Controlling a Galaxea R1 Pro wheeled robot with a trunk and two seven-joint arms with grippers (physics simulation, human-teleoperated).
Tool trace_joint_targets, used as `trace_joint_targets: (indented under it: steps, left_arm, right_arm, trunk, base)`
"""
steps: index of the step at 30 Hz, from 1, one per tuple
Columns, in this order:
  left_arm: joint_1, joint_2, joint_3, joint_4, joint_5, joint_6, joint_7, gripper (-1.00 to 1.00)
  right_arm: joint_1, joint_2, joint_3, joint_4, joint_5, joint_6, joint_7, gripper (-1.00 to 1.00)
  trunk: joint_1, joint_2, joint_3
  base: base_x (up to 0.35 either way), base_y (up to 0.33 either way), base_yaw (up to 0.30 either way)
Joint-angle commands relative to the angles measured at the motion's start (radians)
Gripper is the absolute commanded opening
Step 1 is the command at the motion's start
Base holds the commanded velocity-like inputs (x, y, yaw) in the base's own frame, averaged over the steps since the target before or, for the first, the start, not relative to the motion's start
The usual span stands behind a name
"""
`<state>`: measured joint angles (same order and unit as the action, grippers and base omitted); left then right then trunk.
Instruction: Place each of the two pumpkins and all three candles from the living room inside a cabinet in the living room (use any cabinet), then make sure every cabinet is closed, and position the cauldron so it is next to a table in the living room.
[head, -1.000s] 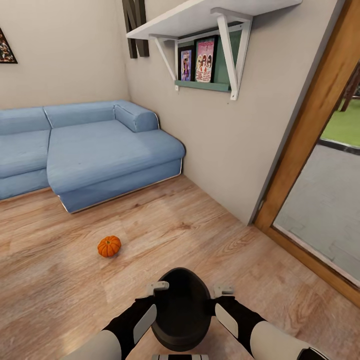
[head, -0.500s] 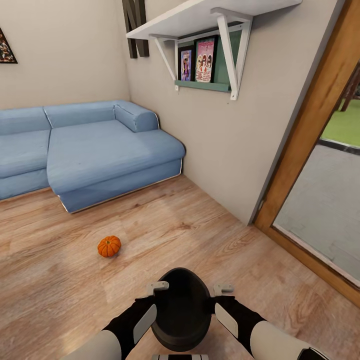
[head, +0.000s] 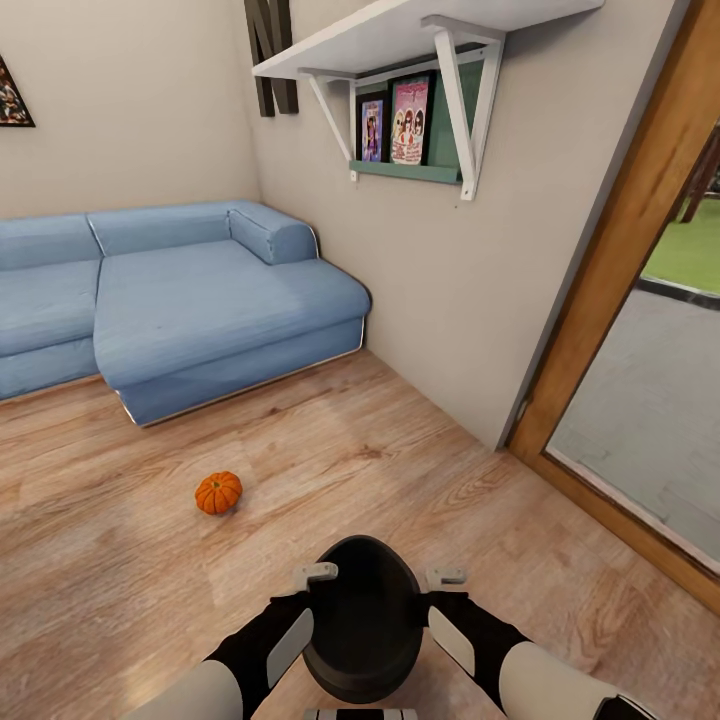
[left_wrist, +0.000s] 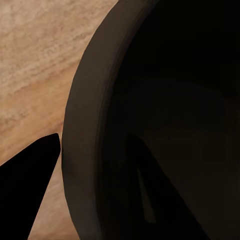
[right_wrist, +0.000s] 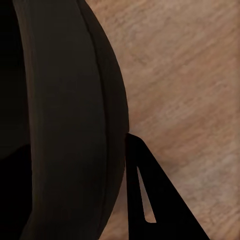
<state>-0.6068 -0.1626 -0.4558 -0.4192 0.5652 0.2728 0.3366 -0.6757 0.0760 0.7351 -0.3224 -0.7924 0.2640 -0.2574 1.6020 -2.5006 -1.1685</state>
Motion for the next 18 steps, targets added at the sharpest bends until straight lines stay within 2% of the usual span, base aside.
trace_joint_targets:
  steps: [1, 8, 12, 18]
  left_arm:
    - [-0.001, 0.002, -0.007, -0.001, -0.002, 0.006, 0.012, -1.00]
    - [-0.001, 0.002, -0.007, -0.001, -0.002, 0.006, 0.011, -1.00]
    - [0.000, 0.003, -0.006, -0.001, -0.002, 0.006, 0.010, -1.00]
    - [-0.001, 0.003, -0.007, -0.002, -0.002, 0.006, 0.010, -1.00]
  right_arm:
    - [-0.001, 0.000, 0.009, -0.001, -0.004, 0.004, -0.010, -1.00]
    - [-0.001, 0.000, 0.009, -0.003, -0.002, 0.007, -0.007, -1.00]
    - [-0.001, -0.002, 0.009, -0.001, -0.003, 0.014, 0.050, -1.00]
    - [-0.001, -0.003, 0.009, 0.001, -0.004, 0.015, 0.062, -1.00]
  trunk:
    - [0.000, 0.000, -0.001]
    - [0.000, 0.000, -0.001]
    - [0.000, 0.000, -0.001]
    - [-0.001, 0.000, 0.003]
  base:
    - [0.000, 0.000, 0.000]
    - [0.000, 0.000, 0.000]
    - [0.000, 0.000, 0.000]
    - [0.000, 0.000, 0.000]
